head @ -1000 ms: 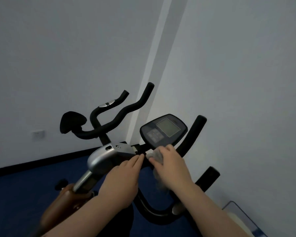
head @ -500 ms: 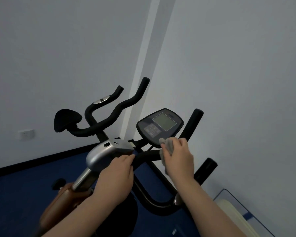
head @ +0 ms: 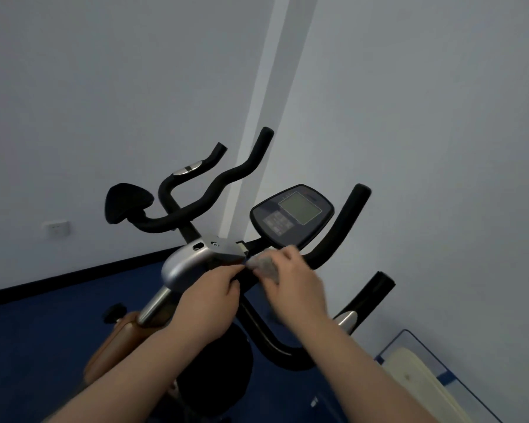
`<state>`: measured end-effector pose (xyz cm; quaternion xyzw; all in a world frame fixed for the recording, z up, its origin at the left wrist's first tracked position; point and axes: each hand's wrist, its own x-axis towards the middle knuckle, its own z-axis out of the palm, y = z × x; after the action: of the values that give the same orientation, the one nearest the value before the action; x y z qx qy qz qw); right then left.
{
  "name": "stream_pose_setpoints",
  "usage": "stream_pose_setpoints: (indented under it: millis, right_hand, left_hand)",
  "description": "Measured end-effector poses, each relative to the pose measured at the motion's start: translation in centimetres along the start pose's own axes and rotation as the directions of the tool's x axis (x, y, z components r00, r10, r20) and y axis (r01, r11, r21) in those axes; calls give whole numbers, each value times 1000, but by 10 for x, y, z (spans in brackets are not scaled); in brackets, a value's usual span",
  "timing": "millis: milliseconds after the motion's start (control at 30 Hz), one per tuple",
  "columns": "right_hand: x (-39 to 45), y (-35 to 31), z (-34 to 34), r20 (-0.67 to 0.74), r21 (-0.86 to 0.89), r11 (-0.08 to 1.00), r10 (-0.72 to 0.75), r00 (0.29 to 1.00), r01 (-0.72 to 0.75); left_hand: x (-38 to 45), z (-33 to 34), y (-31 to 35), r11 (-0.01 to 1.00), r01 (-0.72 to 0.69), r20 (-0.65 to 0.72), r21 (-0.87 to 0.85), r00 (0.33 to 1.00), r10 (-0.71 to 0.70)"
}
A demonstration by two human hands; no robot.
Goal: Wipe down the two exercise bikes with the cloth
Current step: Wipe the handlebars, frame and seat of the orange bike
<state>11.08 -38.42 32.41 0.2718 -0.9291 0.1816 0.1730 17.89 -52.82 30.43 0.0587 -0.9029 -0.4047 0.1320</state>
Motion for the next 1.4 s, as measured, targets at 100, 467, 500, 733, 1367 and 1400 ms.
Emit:
stream_pose_setpoints:
  millis: [100,467,500,733,1367,1400]
  right_hand:
    - [9,20,-15,-147,-18,985,169,974,-174]
    - [21,-3,-6,-45,20,993,117,992,-116]
    - [15,-14,0,-21,35,998,57,998,-56]
    - [24,-15,5,137,-22,988,-149,979,153]
    - [-42,-1,-6,251,189,982,-76,965,29]
    - [-50,3,-11,271,177,984,-50,961,2]
  left_hand:
    - [-15,1,-13,999,28,-62,26,998,-26]
    - [-54,20,-37,907,159,-250,-391,930,-271]
    - [-55,21,-38,903,149,-256,-402,929,-267]
    - [-61,23,-39,884,109,-268,-455,930,-253]
    - [-61,26,-47,905,111,-254,-411,939,-230]
    - [-60,26,-47,907,117,-250,-404,940,-233]
